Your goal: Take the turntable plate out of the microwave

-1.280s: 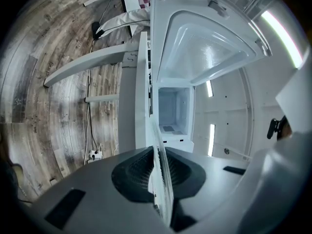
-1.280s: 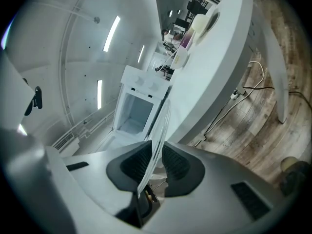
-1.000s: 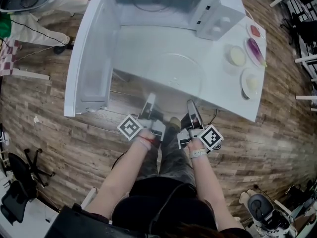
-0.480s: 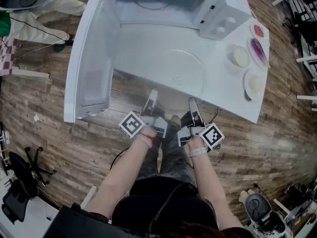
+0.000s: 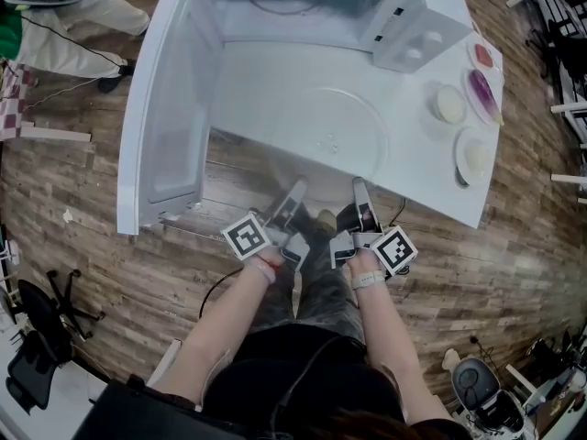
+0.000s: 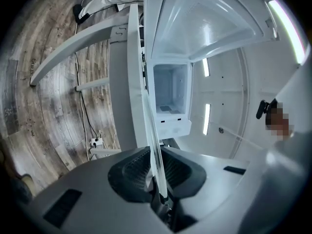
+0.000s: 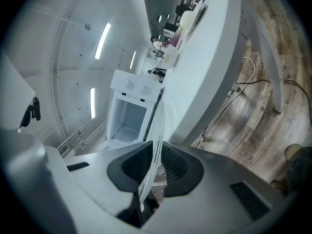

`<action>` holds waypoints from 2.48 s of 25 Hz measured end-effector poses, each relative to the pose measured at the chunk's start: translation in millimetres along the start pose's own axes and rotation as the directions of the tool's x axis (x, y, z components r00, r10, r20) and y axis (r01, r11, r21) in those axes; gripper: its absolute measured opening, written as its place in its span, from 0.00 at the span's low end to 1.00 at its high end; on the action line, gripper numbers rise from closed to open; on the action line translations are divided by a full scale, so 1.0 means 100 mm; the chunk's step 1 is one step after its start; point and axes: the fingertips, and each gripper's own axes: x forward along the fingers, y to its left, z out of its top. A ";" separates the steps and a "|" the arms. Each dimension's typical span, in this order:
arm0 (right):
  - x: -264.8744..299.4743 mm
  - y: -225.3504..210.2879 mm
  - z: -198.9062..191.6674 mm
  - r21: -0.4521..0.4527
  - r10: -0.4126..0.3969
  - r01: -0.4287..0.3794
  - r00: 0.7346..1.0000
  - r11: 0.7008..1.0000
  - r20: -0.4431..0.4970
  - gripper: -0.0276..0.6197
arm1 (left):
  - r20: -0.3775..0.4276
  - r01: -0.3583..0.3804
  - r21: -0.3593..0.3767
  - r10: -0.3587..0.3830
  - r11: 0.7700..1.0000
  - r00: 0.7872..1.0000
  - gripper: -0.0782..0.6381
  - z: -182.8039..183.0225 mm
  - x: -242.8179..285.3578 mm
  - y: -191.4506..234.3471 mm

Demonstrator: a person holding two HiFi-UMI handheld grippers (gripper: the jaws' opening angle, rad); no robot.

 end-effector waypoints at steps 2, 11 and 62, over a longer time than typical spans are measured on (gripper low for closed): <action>0.00 0.00 0.01 0.003 -0.002 0.002 1.000 1.000 0.005 0.15 | -0.021 0.002 -0.007 -0.002 1.000 1.000 0.17 -0.08 -0.03 0.00; 0.01 0.00 0.03 0.007 -0.002 0.002 1.000 1.000 0.016 0.14 | -0.076 0.028 -0.094 -0.035 0.995 0.996 0.17 -0.25 -0.02 -0.04; 0.31 0.16 -0.40 0.152 0.090 -0.066 0.983 0.986 -0.158 0.13 | -0.122 0.036 -0.048 -0.042 0.998 0.992 0.17 -0.15 0.22 -0.02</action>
